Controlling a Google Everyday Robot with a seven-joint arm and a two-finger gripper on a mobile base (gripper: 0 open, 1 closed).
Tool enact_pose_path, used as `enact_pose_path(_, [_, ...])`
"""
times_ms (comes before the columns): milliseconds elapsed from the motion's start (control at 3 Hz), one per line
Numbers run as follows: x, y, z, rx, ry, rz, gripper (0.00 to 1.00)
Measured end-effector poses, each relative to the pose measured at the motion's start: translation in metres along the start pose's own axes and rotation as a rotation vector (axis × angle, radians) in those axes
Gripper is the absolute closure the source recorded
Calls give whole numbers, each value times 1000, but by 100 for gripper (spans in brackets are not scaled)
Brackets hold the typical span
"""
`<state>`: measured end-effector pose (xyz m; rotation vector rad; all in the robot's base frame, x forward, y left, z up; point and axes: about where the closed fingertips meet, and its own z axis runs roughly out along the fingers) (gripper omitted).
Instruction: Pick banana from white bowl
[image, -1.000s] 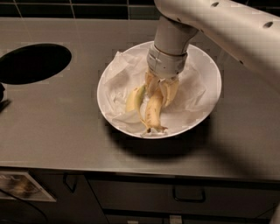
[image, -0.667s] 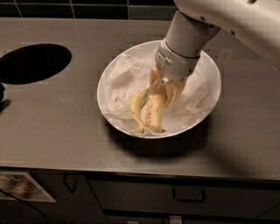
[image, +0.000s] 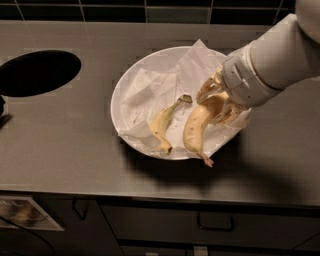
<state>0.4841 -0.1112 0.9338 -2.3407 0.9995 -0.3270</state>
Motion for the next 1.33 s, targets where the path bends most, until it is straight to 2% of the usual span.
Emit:
enact_pose_path(333, [10,7,-27,118,64,24,100])
enact_pose_path(667, [19,5,-43,187,98,30,100])
enact_pose_path(1000, [21,-5,-56,216,119,20,100])
enact_pose_path(1333, [12,-24,-63,212,117,-5,100])
